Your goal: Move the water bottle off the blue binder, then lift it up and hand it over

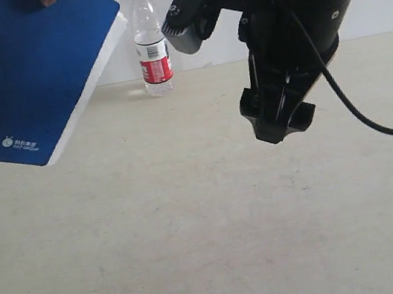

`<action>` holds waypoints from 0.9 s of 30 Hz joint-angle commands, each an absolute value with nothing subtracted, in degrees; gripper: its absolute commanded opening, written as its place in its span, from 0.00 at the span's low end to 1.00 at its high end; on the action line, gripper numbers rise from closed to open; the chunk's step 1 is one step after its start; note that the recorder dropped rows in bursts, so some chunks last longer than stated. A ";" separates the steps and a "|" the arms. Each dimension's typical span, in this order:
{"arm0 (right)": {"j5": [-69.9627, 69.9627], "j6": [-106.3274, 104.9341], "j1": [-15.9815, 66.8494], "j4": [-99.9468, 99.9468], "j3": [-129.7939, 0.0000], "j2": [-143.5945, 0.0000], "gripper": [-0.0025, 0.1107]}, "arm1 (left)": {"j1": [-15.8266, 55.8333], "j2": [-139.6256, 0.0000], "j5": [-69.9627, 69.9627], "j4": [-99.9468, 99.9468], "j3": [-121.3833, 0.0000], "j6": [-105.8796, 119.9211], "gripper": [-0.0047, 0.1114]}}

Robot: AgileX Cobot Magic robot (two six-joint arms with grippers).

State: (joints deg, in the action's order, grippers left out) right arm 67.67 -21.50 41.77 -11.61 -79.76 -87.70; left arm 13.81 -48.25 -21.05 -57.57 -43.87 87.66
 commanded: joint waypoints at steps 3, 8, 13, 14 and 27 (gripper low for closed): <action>66.70 -20.70 41.69 -12.14 -79.52 -86.92 0.70 | 13.86 -47.77 -19.70 -57.64 -44.27 88.28 0.38; 63.90 -19.97 41.69 -12.14 -79.52 -86.16 0.61 | 13.86 -47.66 -18.82 -54.67 -44.27 83.11 0.48; 64.46 -19.26 41.69 -14.03 -79.52 -80.26 0.19 | 13.86 -44.32 -14.17 -41.27 -44.04 73.55 0.09; 64.56 -18.94 41.69 -14.45 -79.52 -78.13 0.08 | 13.86 -43.10 -13.43 -39.29 -44.04 71.16 0.08; 51.53 -11.90 41.69 -14.18 -79.52 -28.59 0.02 | 11.46 -24.52 3.14 -37.43 -36.12 61.94 0.08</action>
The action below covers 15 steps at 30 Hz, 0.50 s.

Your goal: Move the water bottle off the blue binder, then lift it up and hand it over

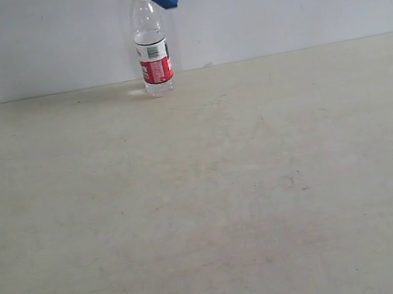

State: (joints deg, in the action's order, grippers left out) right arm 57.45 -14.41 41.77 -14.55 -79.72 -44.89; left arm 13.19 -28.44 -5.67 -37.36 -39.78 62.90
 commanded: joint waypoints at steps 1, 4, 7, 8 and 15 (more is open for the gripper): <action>50.15 -11.91 41.69 -13.80 -79.52 -24.47 0.02 | 10.83 -23.85 4.52 -37.43 -34.77 62.87 0.08; 50.42 -12.39 41.69 -12.05 -78.41 -15.34 0.02 | 9.84 -23.23 3.86 -37.54 -30.52 64.06 0.08; 50.43 -12.51 41.83 -7.53 -73.14 -8.83 0.02 | 9.74 -23.23 3.79 -39.58 -25.78 63.64 0.08; 49.33 -12.51 41.83 -6.37 -70.69 -7.73 0.02 | 9.74 -23.23 4.68 -40.61 -24.10 63.64 0.08; 20.28 -12.51 41.83 -2.87 -40.39 -7.97 0.02 | 9.74 -23.23 19.40 -55.07 -16.34 63.64 0.08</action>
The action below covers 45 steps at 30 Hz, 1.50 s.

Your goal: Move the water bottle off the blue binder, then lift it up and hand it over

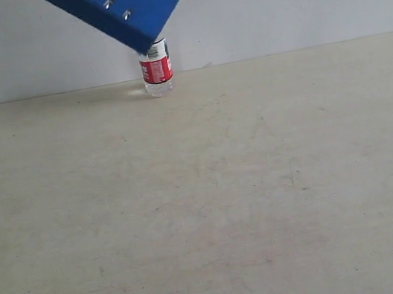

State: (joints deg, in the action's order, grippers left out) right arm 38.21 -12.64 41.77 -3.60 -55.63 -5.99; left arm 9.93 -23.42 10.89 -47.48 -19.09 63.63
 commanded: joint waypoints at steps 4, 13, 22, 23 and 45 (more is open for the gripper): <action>7.34 -9.65 41.83 -2.87 -27.02 -12.52 0.02 | 9.74 -23.23 20.02 -56.19 -15.96 63.64 0.08; 6.85 11.14 41.83 2.72 -12.48 -20.72 0.02 | 9.74 -23.23 20.03 -56.19 -15.96 63.79 0.08; 11.93 17.81 41.83 4.20 -9.34 -20.56 0.02 | 9.74 -23.23 20.03 -56.19 -15.96 63.79 0.08; 12.03 17.81 41.83 4.20 -9.34 -20.56 0.02 | 9.74 -23.23 19.91 -56.19 -15.96 63.81 0.08; 2.12 1.68 15.34 5.28 -9.17 0.00 0.02 | 9.74 -22.67 20.15 -55.94 -15.69 63.81 0.08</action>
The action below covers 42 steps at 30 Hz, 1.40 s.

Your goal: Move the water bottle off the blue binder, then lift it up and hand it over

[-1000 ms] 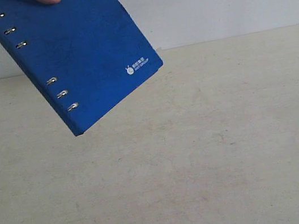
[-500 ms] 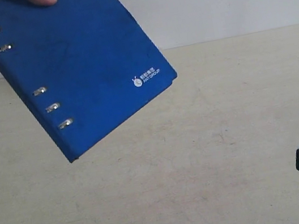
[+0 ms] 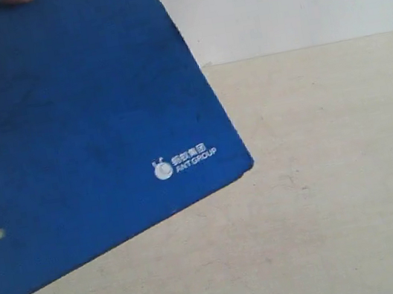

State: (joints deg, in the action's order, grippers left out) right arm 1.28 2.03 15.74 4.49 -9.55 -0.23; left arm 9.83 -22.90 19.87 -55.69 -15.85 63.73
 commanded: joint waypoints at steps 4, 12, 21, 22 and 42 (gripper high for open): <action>-4.13 4.48 15.34 5.84 0.00 0.00 0.02 | 9.74 -22.54 20.14 -55.94 -15.69 63.81 0.08; 19.56 4.53 15.34 -1.22 0.00 0.00 0.02 | 9.74 -22.45 20.03 -55.94 -15.69 63.81 0.08; 19.56 4.53 15.34 -9.37 0.00 0.00 0.02 | 9.74 -22.45 20.03 -55.94 -15.69 63.81 0.08; 19.79 4.53 15.34 -11.03 0.00 0.00 0.02 | 9.74 -22.45 20.03 -55.94 -15.69 63.81 0.08; 20.88 -0.39 2.40 -2.63 0.00 0.00 0.02 | 9.74 -22.45 20.03 -55.94 -15.69 63.81 0.08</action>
State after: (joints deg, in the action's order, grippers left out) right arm 21.58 2.84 6.55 -6.09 0.05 -0.19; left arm 9.83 -22.90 19.87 -55.69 -15.85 63.73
